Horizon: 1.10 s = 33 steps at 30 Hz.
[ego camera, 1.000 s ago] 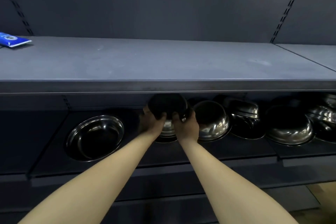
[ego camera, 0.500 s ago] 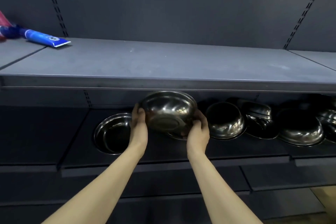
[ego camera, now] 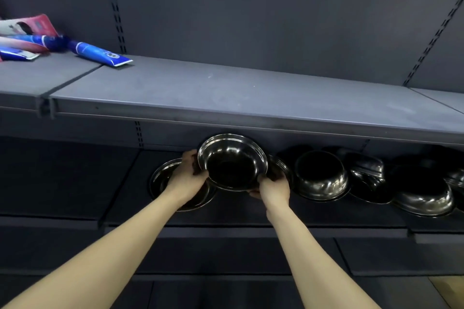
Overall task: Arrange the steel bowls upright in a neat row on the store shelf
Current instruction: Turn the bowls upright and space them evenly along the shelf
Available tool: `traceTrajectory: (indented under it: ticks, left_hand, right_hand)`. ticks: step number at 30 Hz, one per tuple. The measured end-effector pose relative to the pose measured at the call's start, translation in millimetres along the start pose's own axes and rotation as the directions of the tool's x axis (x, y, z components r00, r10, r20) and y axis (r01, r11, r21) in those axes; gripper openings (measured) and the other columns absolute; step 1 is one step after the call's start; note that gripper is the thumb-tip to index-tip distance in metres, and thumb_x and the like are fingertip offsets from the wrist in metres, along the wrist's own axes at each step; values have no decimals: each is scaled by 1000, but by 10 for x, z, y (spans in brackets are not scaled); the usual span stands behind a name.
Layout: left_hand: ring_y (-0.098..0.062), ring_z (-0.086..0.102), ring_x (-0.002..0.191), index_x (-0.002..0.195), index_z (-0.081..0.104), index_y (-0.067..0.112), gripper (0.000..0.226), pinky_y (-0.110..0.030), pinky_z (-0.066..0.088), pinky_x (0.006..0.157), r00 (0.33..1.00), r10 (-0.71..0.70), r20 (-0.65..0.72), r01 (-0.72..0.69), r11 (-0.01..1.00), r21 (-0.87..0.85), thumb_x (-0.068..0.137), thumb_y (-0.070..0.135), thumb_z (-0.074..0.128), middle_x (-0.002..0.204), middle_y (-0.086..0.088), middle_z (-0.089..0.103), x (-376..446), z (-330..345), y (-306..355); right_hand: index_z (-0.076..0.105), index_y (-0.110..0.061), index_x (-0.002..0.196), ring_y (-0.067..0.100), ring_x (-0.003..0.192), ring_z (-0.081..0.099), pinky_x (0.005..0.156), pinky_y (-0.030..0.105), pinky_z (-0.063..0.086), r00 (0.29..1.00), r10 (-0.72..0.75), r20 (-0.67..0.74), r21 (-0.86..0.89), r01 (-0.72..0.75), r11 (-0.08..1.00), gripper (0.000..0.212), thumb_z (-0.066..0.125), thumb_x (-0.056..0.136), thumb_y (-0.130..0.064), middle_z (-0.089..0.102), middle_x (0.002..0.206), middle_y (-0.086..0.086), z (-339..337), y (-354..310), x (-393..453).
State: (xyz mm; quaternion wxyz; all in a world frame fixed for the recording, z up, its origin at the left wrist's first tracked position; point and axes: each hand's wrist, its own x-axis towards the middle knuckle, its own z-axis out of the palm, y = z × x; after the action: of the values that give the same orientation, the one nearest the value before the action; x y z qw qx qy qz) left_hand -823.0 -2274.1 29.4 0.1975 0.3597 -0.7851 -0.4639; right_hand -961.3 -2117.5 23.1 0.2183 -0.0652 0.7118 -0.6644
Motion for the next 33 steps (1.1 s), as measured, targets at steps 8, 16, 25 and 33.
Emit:
traceTrajectory:
  ticks: [8, 16, 25, 33]
  left_hand:
    - [-35, 32, 141, 153, 21, 27, 66, -45, 32, 113, 999, -47, 17, 23, 729, 684, 96, 54, 41, 159, -9, 26, 223, -645, -194]
    - [-33, 7, 150, 155, 19, 25, 62, -50, 13, 120, 999, 7, 36, -35, 486, 874, 100, 50, 32, 164, -9, 6, 258, -937, -270]
    - [-35, 9, 150, 154, 21, 27, 64, -49, 18, 119, 995, -16, 103, -78, 536, 841, 97, 47, 41, 163, -10, 12, 149, -892, -545]
    - [-33, 28, 139, 150, 28, 27, 61, -44, 31, 112, 983, 48, 176, -172, 576, 799, 94, 39, 48, 150, -6, 33, 167, -783, -577]
  right_hand:
    - [68, -10, 110, 27, 73, 77, 58, 30, 61, 999, 1, 41, -54, 2, 999, 24, 50, 98, 0, 76, 99, 12, 341, -1, 90]
    - [65, -11, 125, 30, 87, 76, 54, 29, 61, 986, 39, 160, -102, -23, 994, 34, 50, 97, 0, 74, 109, 12, 910, 241, -20]
    - [62, -28, 129, 21, 82, 74, 56, 27, 63, 991, -2, 136, -172, 26, 985, 39, 59, 97, -6, 71, 111, 1, 1143, 520, -233]
    - [63, -37, 114, 15, 72, 76, 67, 33, 65, 997, -68, 48, -484, 83, 871, 31, 56, 84, -34, 77, 90, -5, 1168, 787, -224]
